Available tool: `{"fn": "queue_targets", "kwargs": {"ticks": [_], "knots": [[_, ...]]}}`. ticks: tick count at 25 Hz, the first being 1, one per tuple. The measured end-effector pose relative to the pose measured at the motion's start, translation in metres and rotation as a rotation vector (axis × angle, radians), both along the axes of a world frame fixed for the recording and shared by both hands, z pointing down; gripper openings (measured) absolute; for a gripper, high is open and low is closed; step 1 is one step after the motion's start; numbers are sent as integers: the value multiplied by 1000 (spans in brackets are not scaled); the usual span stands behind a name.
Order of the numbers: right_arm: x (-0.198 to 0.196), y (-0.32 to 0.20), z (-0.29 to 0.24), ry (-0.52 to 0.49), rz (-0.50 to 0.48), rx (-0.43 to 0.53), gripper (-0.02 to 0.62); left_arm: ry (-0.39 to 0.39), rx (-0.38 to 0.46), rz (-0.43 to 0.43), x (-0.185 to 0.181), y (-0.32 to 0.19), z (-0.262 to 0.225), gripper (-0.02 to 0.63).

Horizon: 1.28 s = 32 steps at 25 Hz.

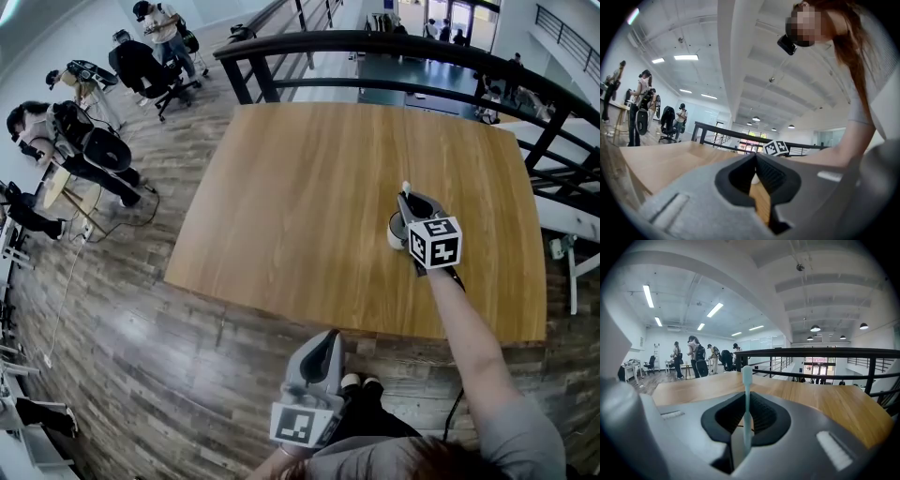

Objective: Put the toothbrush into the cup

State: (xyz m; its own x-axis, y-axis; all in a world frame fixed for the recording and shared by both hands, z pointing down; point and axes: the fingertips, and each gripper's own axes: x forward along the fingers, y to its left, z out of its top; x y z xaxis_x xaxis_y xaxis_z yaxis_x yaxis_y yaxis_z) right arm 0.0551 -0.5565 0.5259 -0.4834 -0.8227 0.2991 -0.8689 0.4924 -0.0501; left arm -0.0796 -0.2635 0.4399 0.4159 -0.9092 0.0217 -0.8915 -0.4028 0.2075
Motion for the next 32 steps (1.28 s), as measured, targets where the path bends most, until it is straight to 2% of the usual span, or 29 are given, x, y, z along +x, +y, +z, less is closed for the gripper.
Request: {"fn": "queue_targets", "kwargs": {"ticks": [2, 6, 11, 21, 25, 26, 29, 32], "knots": [[-2, 2, 0, -6, -15, -8, 48, 4, 3, 3, 0, 2, -1, -5], [-8, 6, 7, -13, -27, -37, 195, 7, 18, 4, 0, 4, -2, -5], [-8, 13, 12, -32, -29, -36, 265, 0, 8, 11, 4, 6, -2, -5], [-14, 38, -6, -64, -59, 4, 290, 1, 21, 21, 13, 12, -3, -5], [-12, 59, -32, -117, -57, 64, 291, 1, 33, 44, 22, 10, -6, -5], [-11, 66, -42, -131, -51, 87, 285, -3, 43, 51, 24, 9, -7, -5], [-2, 97, -74, -179, -22, 155, 208, 0, 58, 72, 31, 5, -14, -5], [11, 136, -106, -219, -2, 210, 182, 8, 101, 98, 42, 0, -27, -5]]}}
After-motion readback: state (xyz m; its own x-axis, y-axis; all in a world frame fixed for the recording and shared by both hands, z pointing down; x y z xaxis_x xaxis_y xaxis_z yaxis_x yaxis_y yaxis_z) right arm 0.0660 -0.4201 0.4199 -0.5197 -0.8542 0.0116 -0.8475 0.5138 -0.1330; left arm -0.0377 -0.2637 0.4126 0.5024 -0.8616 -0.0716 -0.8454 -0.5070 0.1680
